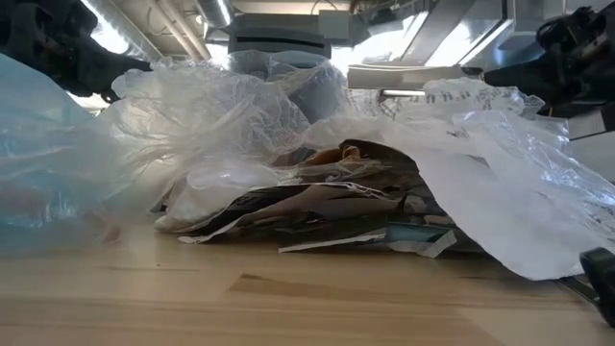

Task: Pick and place trash into bin
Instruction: Open the trash bin

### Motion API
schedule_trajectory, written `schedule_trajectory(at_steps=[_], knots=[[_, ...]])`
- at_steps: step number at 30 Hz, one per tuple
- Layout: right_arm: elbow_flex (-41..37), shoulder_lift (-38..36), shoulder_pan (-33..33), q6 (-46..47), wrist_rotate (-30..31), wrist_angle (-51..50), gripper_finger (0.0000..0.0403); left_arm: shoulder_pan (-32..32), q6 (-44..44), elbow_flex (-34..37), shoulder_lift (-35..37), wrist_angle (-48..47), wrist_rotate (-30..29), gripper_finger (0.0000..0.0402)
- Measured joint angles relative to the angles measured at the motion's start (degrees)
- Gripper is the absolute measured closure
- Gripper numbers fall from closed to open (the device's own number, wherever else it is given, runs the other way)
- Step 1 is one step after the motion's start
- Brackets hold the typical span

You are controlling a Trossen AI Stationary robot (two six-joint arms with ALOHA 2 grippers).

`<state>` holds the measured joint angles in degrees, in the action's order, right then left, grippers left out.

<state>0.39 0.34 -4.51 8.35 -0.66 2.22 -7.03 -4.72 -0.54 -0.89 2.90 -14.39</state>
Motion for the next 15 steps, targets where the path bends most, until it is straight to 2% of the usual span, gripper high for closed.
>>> schedule_trajectory(at_steps=[4,7,10,15], knots=[[-0.01,0.02,0.00,9.41,1.47,7.41,0.0395,0.00,2.02,0.00,-0.01,0.82,0.02,0.0398],[-0.01,0.44,0.00,17.94,8.00,14.73,0.0395,0.00,2.77,-0.02,0.00,4.41,0.02,0.0398],[-0.01,0.61,0.00,18.46,16.03,22.87,0.0395,0.00,4.57,0.00,-0.02,9.52,0.03,0.0398],[2.61,5.80,-0.02,12.94,18.19,27.55,0.0395,0.04,2.35,-0.01,0.00,20.37,-1.53,0.0398]])
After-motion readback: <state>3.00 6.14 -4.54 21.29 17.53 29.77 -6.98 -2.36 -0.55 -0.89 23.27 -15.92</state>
